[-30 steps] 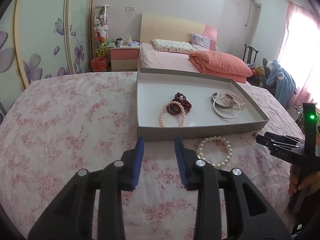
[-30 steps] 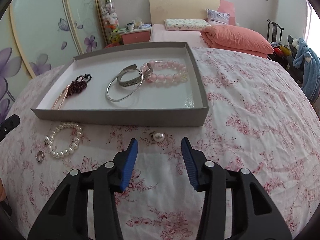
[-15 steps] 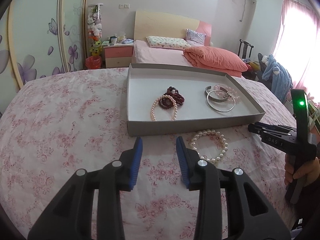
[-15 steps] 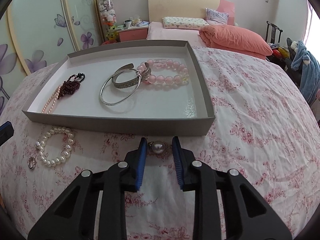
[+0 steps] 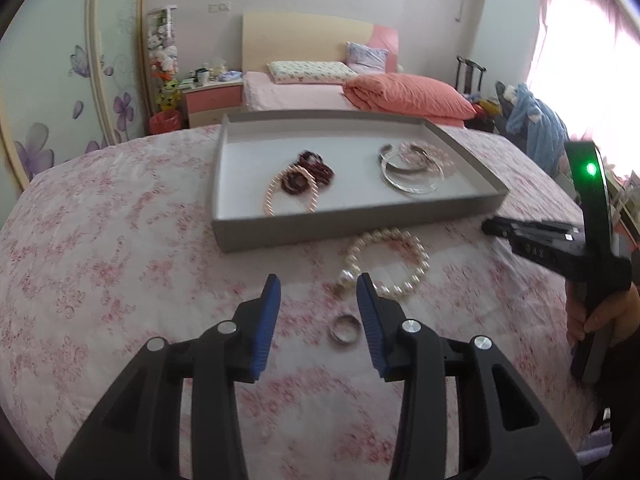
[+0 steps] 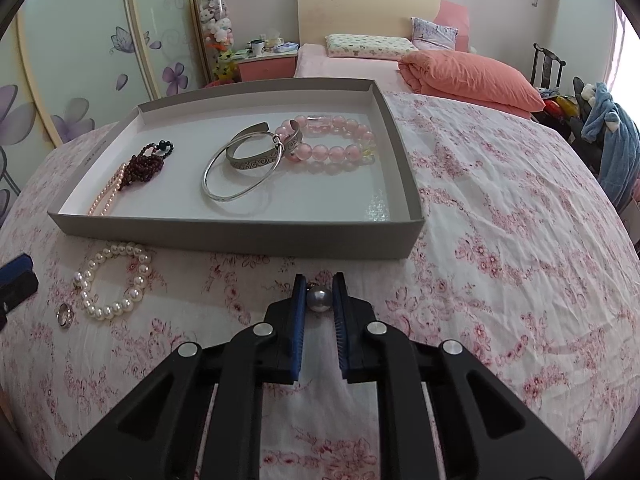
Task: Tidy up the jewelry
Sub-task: 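Grasp and lift the silver ring with the left tool while the right tool grasps the pearl earring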
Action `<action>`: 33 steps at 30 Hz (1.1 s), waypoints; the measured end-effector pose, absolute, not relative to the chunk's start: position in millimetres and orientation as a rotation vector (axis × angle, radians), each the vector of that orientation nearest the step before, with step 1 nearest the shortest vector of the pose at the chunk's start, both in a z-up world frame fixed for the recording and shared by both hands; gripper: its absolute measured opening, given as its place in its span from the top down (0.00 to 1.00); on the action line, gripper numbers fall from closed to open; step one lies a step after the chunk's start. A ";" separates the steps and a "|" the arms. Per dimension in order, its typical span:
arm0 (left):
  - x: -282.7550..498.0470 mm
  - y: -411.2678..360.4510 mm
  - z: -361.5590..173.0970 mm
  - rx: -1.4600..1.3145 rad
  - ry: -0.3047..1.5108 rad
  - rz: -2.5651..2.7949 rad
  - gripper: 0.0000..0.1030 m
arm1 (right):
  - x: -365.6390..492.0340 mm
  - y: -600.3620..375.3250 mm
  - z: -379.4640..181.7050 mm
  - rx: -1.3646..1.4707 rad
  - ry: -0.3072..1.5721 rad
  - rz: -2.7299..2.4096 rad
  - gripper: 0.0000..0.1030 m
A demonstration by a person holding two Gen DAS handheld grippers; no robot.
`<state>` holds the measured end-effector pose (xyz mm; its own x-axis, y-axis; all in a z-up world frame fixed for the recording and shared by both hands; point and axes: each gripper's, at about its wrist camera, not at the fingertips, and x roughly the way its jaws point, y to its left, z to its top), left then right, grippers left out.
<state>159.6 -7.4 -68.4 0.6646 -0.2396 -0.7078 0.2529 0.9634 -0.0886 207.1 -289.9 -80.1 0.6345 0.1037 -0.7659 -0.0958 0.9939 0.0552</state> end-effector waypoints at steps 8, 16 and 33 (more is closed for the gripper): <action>156.2 -31.2 -90.1 0.071 0.880 -0.285 0.61 | 204.3 -290.9 -80.8 0.012 0.876 0.120 0.86; 162.5 -36.5 -96.9 0.089 0.889 -0.230 0.78 | 202.9 -290.9 -80.9 0.016 0.877 0.121 0.86; 162.4 -35.8 -97.0 0.086 0.889 -0.230 0.78 | 203.4 -291.4 -81.0 0.017 0.878 0.123 0.86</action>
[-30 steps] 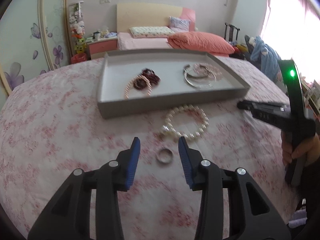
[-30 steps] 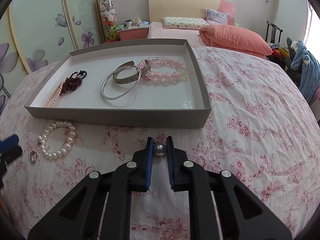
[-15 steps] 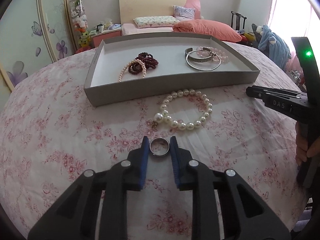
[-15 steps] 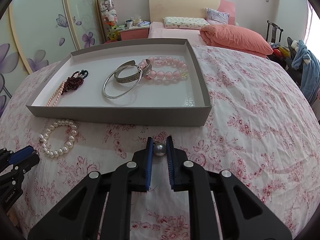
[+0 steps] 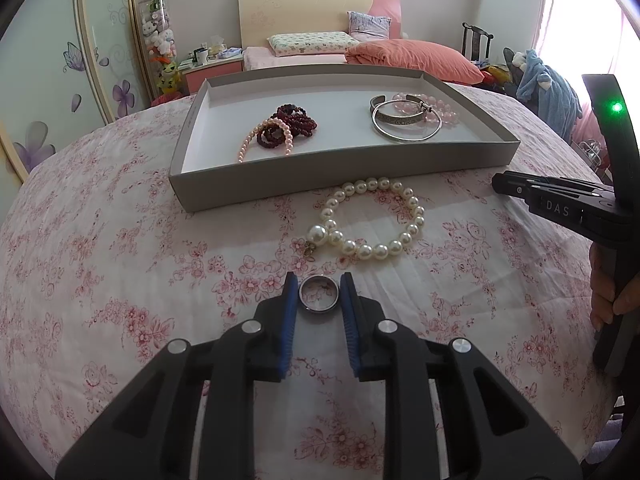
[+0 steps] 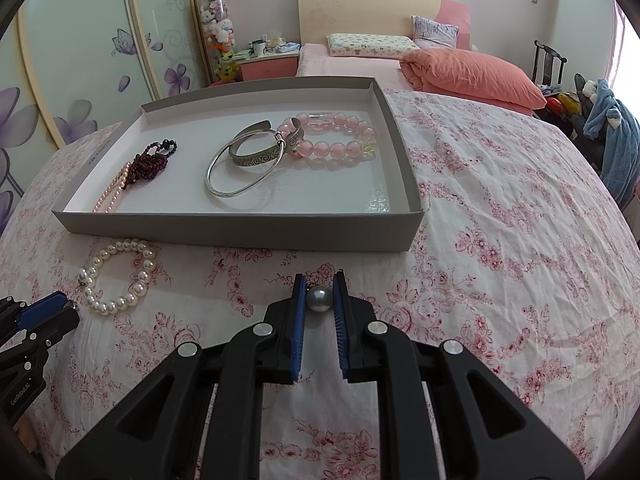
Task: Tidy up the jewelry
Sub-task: 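Grasp and lift the silver ring with the left tool while the right tool grasps the pearl earring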
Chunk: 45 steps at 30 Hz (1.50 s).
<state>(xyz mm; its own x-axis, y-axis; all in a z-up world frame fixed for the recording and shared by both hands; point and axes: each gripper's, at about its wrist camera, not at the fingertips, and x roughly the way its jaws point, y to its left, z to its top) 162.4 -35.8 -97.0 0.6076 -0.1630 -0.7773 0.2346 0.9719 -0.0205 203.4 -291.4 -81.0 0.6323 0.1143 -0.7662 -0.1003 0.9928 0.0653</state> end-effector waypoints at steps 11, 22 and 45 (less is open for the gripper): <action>161.7 -34.4 -97.7 0.074 0.889 -0.223 0.79 | 198.3 -289.2 -81.5 0.008 0.878 0.121 0.86; 160.9 -38.2 -97.4 0.097 0.890 -0.205 0.78 | 194.6 -284.0 -81.9 -0.009 0.877 0.120 0.86; 161.1 -33.3 -97.0 0.069 0.892 -0.217 0.78 | 195.2 -285.2 -82.4 0.001 0.878 0.123 0.85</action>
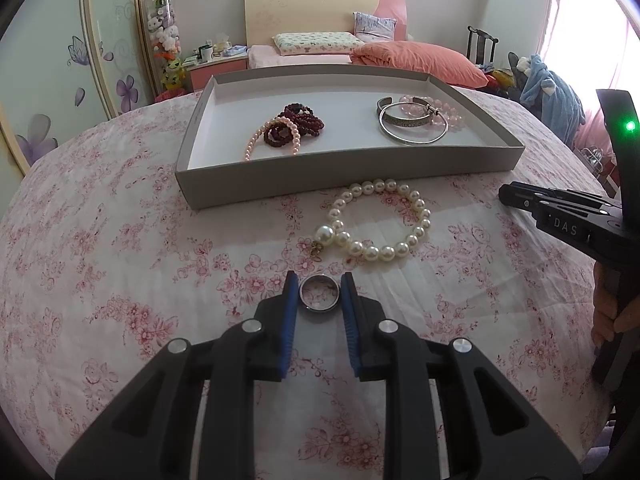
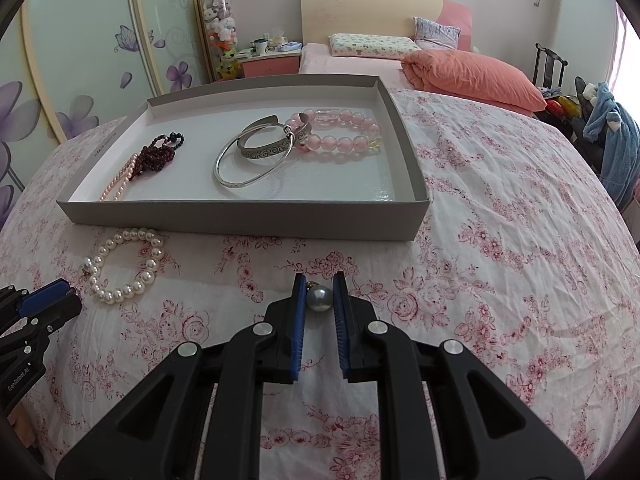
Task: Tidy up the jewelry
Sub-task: 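Grasp and lift the silver ring with the left tool while the right tool grasps the pearl earring, then carry the silver ring and pearl earring over the gray tray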
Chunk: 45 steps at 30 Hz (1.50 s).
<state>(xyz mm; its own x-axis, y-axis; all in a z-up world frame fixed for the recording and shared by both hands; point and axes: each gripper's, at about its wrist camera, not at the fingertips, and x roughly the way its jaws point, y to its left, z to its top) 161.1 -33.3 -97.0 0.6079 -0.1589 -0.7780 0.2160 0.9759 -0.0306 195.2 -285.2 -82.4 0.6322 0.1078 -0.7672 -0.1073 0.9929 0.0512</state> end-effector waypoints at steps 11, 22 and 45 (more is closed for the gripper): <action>152.1 -23.8 -95.4 0.059 0.897 -0.199 0.79 | 172.3 -283.9 -79.3 0.074 0.949 0.205 0.86; 137.5 7.0 -49.7 -0.068 0.743 -0.156 0.79 | 143.9 -267.9 -29.6 0.143 0.756 0.273 0.86; 141.0 -14.5 6.1 -0.042 0.425 -0.111 0.79 | 133.0 -250.0 24.1 -0.009 0.275 0.132 0.86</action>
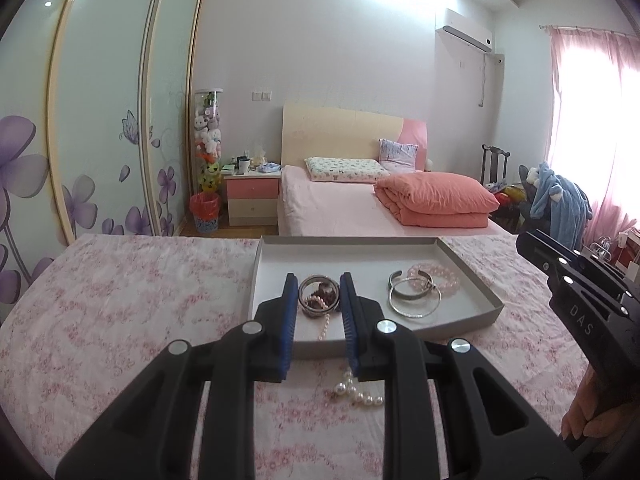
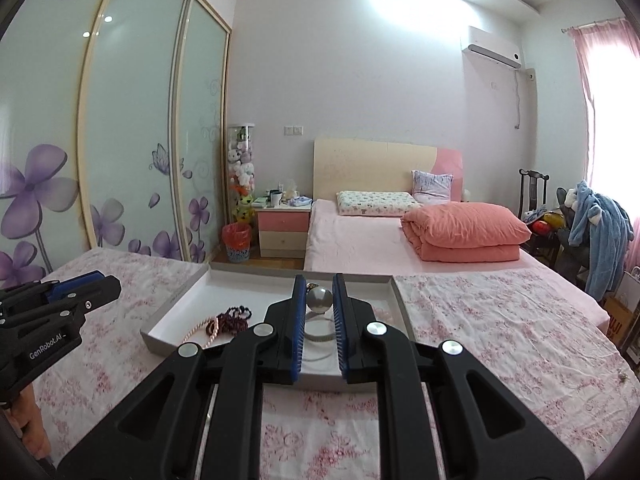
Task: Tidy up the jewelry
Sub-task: 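Carry the silver ring and pearl earring over the gray tray, then open both tools to drop the ring and earring into the tray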
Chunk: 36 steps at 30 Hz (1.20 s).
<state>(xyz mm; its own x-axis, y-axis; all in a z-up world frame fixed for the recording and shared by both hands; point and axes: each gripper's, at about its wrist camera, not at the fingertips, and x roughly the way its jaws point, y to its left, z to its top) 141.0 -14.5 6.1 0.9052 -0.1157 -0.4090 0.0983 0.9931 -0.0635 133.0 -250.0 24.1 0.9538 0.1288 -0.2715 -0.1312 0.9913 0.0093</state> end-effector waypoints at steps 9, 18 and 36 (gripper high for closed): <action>166.2 -20.7 11.3 -0.032 0.419 -0.104 0.79 | 152.7 -243.1 25.2 0.000 0.277 0.135 0.86; 201.0 -24.2 0.2 -0.033 0.452 -0.099 0.79 | 181.3 -243.7 18.7 0.012 0.304 0.130 0.86; 252.4 -40.0 -35.9 -0.008 0.564 -0.126 0.79 | 247.3 -242.7 -18.8 0.073 0.515 0.143 0.86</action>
<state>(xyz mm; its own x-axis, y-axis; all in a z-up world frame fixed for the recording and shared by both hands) 252.4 -40.0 -35.9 0.8375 -0.1217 -0.5328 0.1171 0.9922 -0.0425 247.3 -242.7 -18.8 0.8609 0.1543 -0.4849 -0.1177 0.9875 0.1053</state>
